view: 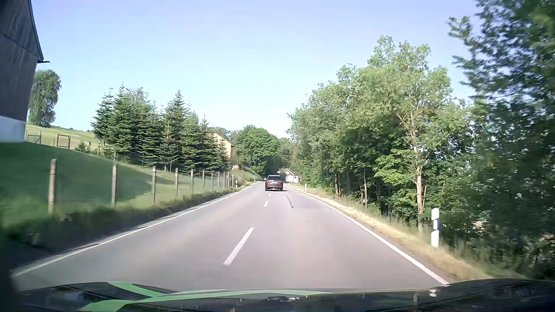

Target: Follow the waypoints while adhering to traffic rules and regulations

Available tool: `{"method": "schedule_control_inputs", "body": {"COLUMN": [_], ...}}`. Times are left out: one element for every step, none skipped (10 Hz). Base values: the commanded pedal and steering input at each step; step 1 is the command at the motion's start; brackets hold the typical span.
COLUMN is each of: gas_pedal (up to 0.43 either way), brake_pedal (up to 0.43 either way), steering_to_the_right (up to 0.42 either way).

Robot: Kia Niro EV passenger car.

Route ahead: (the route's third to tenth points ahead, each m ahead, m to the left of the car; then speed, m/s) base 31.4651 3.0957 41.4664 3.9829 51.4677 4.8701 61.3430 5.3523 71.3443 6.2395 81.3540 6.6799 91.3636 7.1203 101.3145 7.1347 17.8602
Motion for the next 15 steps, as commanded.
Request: {"method": "schedule_control_inputs", "body": {"gas_pedal": [0.059, 0.028, 0.008, 0.000, 0.000, 0.008, 0.020, 0.047, 0.047, 0.059, 0.059, 0.079, 0.079, 0.079, 0.067], "brake_pedal": [0.000, 0.000, 0.000, 0.000, 0.000, 0.000, 0.000, 0.000, 0.000, 0.000, 0.000, 0.000, 0.000, 0.000, 0.000], "steering_to_the_right": [-0.018, -0.018, -0.018, -0.018, -0.017, -0.017, -0.015, -0.010, -0.008, -0.009, -0.009, -0.009, -0.007, -0.003, -0.003]}}
